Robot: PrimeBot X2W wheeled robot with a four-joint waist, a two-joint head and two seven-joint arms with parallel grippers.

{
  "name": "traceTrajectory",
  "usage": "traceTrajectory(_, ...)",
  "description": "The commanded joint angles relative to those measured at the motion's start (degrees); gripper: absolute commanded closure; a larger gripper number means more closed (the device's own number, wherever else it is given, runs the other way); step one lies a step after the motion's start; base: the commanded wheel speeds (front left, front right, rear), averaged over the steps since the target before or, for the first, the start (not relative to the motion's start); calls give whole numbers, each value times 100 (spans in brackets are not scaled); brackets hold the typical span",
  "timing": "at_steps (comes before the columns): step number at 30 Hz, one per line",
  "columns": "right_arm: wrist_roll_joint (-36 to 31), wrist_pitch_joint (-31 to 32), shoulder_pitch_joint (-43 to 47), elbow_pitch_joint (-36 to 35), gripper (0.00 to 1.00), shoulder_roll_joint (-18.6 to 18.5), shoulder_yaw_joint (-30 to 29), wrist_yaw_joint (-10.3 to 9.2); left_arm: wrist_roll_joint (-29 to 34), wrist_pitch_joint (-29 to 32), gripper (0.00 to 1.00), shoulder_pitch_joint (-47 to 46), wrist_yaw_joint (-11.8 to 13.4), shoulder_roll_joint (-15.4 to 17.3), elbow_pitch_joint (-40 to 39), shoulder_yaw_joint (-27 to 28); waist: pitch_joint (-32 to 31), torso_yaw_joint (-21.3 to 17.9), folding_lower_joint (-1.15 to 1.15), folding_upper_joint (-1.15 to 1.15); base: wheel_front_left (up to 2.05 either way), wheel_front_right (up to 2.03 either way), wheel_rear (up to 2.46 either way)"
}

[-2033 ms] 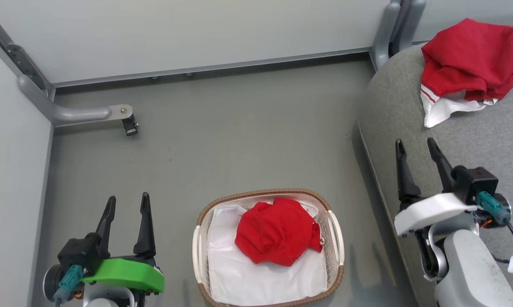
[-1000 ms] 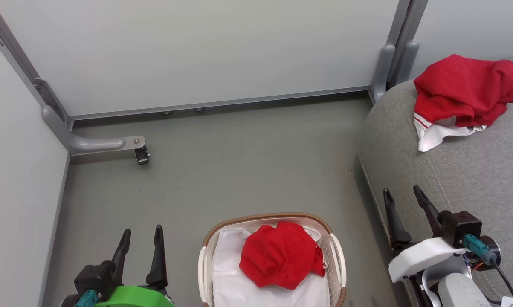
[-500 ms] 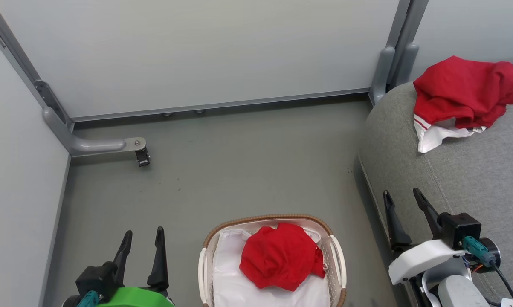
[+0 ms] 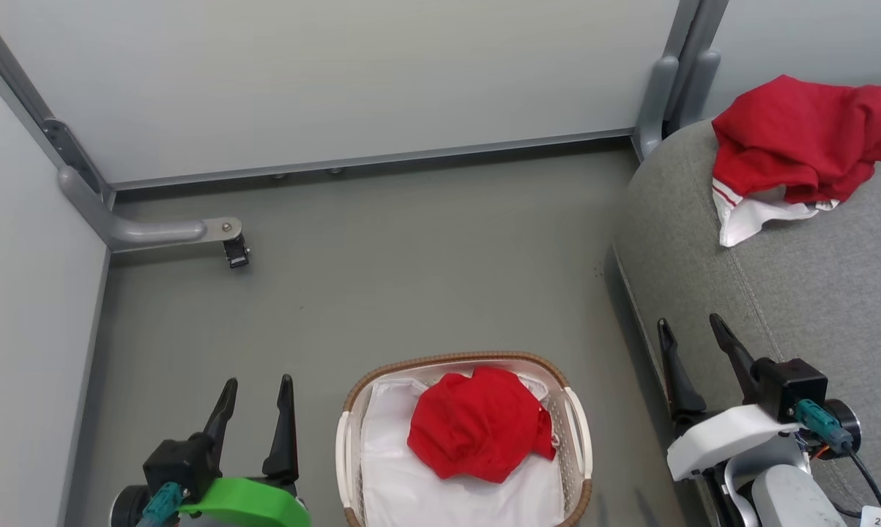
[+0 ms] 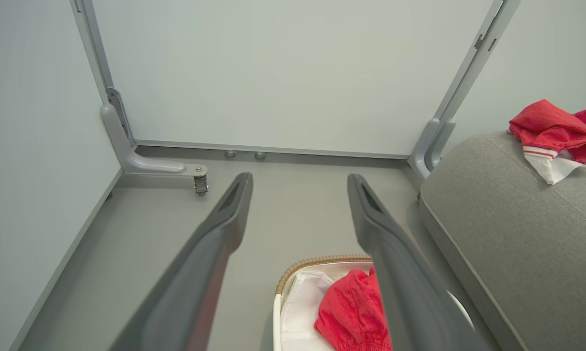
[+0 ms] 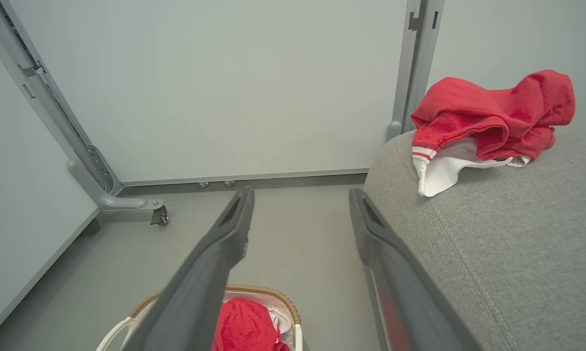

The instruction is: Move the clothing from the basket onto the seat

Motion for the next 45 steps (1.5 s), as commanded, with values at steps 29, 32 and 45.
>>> traceTrajectory(29, -377, -9, -1934, -1038, 0, -19, -305, -8, 351, 100, 0, -4664, -44, 109, 3553, -3957, 3738, -829, 0, 0, 0, 0, 0)
traceTrajectory(32, -334, -9, -2054, -1123, 0, -19, -267, -8, 290, 147, 0, -4955, -44, 103, 4000, -4182, 3980, -919, 0, 0, 0, 0, 0)
traceTrajectory(45, -56, -9, -2381, -1329, 0, -18, -66, -8, -55, 138, 0, -5815, -44, 101, 4978, -4801, 4701, -1259, 0, 0, 0, 0, 0)
